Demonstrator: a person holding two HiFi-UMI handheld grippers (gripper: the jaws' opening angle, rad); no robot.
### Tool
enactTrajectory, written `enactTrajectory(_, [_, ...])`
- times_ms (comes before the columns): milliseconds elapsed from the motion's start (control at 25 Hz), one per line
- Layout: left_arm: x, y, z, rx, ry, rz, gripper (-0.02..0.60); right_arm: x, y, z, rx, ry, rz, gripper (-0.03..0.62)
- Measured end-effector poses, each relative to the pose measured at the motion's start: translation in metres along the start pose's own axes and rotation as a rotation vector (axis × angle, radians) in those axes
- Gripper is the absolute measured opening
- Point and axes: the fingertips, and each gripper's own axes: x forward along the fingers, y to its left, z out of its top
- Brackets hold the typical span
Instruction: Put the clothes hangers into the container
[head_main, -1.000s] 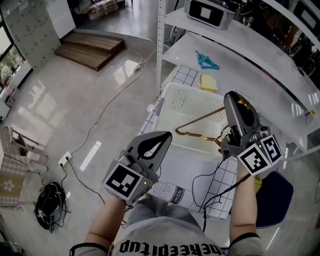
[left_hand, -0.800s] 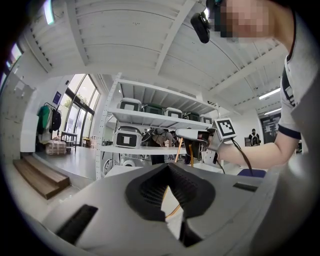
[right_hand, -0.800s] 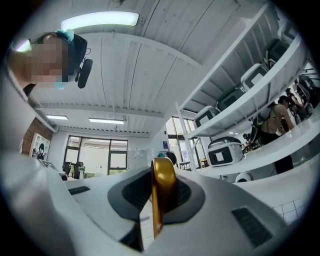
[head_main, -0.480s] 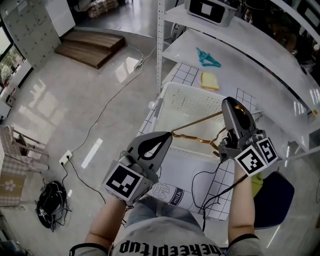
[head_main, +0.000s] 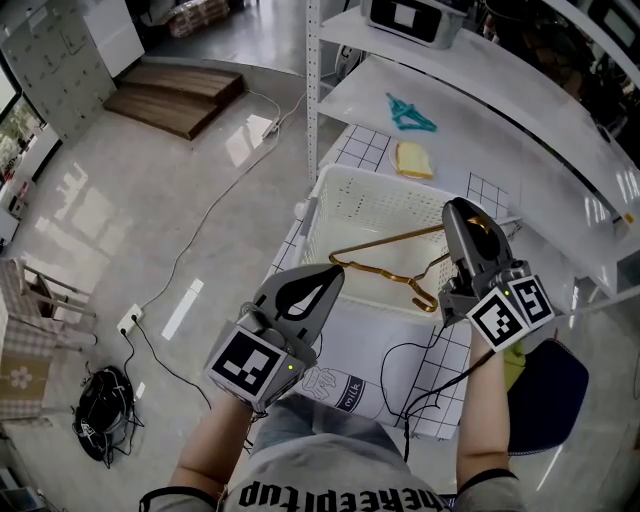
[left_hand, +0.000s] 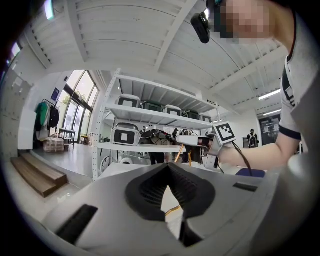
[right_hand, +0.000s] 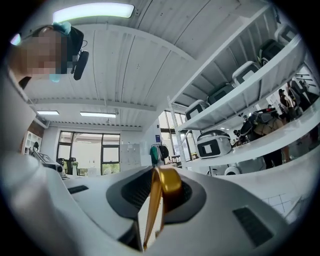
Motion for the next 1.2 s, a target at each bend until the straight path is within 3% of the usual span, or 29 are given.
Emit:
enactTrajectory(120, [0.004,-0.002,0.003,0.019,-0.025,-0.010,0.014,-0.005,-0.009,0.000,-0.013,0.012,-0.035,0.107])
enactTrajectory(240, [0.006,-0.009,-0.002,-0.019,0.024,-0.020,0.014,-0.012,-0.016,-0.001,-0.015,0.022,-0.054,0.107])
enactTrajectory(560, [0.012,-0.019,0.000,-0.002,0.009,-0.047,0.014,-0.029,-0.028,-0.002,-0.025,0.020,-0.091,0.107])
enactTrajectory(760, [0.015,-0.029,-0.001,-0.031,0.032,-0.070,0.014,-0.040,-0.033,0.002,-0.039,0.037,-0.128,0.107])
enactTrajectory(960, [0.020,-0.034,0.002,0.021,-0.012,-0.097,0.014,-0.054,-0.038,0.005,-0.052,0.040,-0.159,0.107])
enactTrajectory(1200, [0.024,-0.049,0.003,-0.023,0.009,-0.129,0.014,-0.072,-0.042,0.012,-0.065,0.034,-0.195,0.106])
